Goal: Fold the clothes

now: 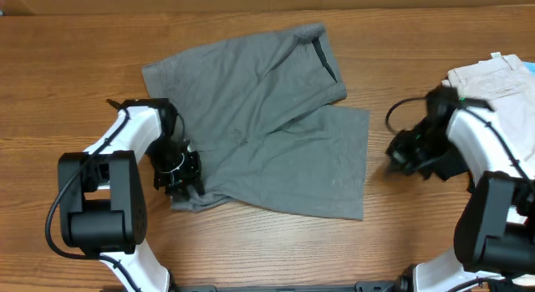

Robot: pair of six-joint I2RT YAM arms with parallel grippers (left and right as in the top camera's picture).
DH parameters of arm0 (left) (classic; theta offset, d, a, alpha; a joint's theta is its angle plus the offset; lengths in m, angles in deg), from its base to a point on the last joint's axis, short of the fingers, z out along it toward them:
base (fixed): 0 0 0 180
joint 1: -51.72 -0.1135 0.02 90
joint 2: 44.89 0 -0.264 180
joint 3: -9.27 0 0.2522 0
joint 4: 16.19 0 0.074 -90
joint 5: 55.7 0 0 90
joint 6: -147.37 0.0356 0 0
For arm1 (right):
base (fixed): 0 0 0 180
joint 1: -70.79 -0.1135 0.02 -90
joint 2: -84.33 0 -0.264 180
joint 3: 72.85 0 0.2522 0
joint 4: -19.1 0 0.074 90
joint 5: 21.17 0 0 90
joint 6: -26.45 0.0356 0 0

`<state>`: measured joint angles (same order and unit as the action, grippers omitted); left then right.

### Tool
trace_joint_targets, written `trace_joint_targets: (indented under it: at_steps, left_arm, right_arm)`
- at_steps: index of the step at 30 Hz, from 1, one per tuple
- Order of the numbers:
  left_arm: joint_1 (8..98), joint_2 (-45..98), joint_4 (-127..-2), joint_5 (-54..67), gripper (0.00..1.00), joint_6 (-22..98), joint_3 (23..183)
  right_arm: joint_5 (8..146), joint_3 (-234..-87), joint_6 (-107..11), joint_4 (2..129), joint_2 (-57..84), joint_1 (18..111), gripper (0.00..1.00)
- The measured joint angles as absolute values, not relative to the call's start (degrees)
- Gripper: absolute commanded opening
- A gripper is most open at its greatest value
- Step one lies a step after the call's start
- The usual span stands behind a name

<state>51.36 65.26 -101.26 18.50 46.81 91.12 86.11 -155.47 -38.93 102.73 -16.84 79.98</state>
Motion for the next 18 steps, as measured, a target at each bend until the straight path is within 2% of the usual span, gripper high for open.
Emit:
trace_joint_targets:
  at_steps: [1, 2, 4, 5, 8, 9, 11, 16, 17, 18]
  left_arm:
    - [51.8, 65.26, -102.13, 19.29, 0.68, 46.83, 92.15]
    - [52.15, 65.26, -102.98, 20.27, 1.0, 47.11, 93.57]
    - [52.5, 65.04, -103.9, 22.04, 1.0, 46.98, 96.26]
    - [52.52, 64.65, -104.23, 22.85, 1.0, 47.0, 97.51]
    - [52.5, 62.53, -105.21, 25.02, 1.0, 46.89, 99.74]
    - [52.43, 61.76, -105.45, 25.76, 1.0, 46.87, 100.15]
    - [52.06, 60.96, -106.09, 27.01, 1.0, 46.76, 100.55]
    - [50.75, 60.85, -106.15, 28.71, 1.0, 46.59, 99.54]
    - [50.49, 60.85, -105.45, 29.04, 1.0, 46.57, 98.64]
    - [50.29, 60.87, -104.69, 29.32, 1.0, 46.54, 97.66]
  right_arm:
    - [85.71, -157.87, -39.46, 104.3, -16.84, 80.14, 0.04]
    - [85.32, -160.19, -39.92, 105.48, -16.84, 80.11, 0.04]
    - [84.91, -163.71, -41.23, 107.36, -16.84, 79.68, 0.13]
    - [84.75, -165.11, -42.04, 108.0, -16.84, 79.17, 0.21]
    - [84.45, -166.22, -43.43, 109.15, -16.84, 77.12, 0.58]
    - [84.4, -166.22, -43.78, 109.55, -16.86, 76.33, 0.66]
    - [84.29, -166.22, -44.9, 109.61, -16.86, 75.04, 0.77]
    - [84.23, -165.28, -45.51, 109.37, -16.86, 71.9, 0.85]
    - [84.21, -164.58, -45.6, 109.24, -16.86, 71.17, 0.89]
    - [84.23, -163.49, -45.45, 109.05, -16.86, 70.15, 1.0]
